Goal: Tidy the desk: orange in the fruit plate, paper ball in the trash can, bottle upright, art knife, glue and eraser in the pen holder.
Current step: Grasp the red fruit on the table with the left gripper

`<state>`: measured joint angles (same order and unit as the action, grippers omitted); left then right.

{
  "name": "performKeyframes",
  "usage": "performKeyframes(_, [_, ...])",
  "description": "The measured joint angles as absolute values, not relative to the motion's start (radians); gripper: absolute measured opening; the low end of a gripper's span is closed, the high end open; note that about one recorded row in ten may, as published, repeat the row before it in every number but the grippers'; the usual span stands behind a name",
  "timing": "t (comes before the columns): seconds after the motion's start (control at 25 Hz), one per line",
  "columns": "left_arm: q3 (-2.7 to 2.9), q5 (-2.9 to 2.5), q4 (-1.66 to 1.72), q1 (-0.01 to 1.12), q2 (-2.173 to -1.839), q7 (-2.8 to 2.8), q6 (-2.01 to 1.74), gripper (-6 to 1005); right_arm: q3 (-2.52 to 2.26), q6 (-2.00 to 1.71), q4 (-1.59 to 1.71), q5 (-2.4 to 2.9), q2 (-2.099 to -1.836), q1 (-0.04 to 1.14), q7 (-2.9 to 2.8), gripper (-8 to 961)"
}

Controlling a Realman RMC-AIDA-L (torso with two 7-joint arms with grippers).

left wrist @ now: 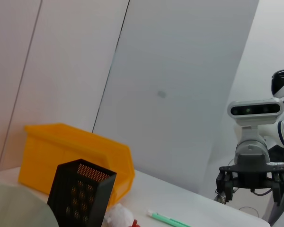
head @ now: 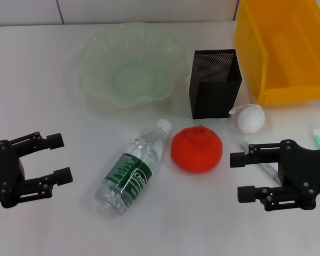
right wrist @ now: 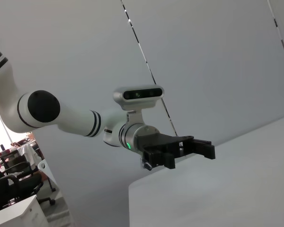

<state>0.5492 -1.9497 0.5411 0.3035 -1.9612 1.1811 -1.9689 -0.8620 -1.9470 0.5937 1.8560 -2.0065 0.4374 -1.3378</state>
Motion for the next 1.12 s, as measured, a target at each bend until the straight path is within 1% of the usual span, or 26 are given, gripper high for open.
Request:
performKeyframes(0.32, [0.550, -1.951, 0.543, 0.328, -1.965, 1.186, -1.965, 798, -0.861, -1.939, 0.594, 1.856, -2.010, 0.446, -1.337, 671])
performKeyframes(1.12, [0.556, -1.951, 0.550, 0.334, -1.967, 1.223, -1.965, 788, -0.861, -1.920, 0.594, 1.856, -2.011, 0.449, -1.336, 672])
